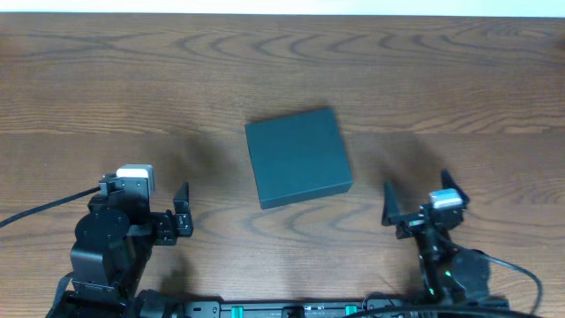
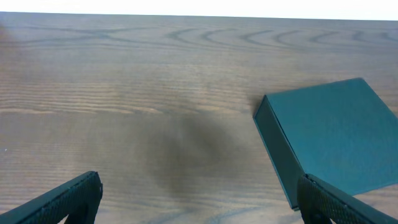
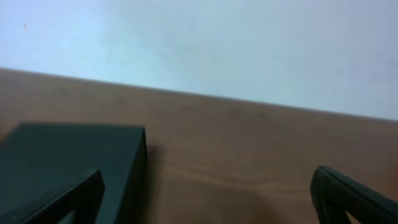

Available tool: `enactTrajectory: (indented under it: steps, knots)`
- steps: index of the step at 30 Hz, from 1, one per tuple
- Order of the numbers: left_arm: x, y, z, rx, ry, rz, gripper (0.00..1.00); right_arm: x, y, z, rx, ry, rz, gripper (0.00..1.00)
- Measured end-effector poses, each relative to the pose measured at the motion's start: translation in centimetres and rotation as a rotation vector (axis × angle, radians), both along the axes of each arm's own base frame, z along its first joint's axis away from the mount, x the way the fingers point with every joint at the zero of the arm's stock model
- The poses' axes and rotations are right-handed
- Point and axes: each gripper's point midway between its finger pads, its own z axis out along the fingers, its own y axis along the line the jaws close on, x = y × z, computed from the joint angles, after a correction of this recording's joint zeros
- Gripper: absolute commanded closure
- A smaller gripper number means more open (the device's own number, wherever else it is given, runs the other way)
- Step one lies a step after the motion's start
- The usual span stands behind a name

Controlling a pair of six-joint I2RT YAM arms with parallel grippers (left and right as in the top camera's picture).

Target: Pack container

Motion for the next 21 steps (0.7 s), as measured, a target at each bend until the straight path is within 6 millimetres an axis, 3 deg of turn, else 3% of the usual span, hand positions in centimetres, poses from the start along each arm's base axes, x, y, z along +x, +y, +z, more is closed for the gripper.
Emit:
enactTrajectory:
  steps: [3,21]
  knots:
    - [0.0,0.0,0.0,0.0,0.0,0.0,0.01,0.5,0.2,-2.7,-0.004,0.031,0.007,0.01]
    - [0.0,0.0,-0.1,0.0,0.002,0.0,0.01,0.5,0.3,-2.4,-0.002,0.016,0.007,0.01]
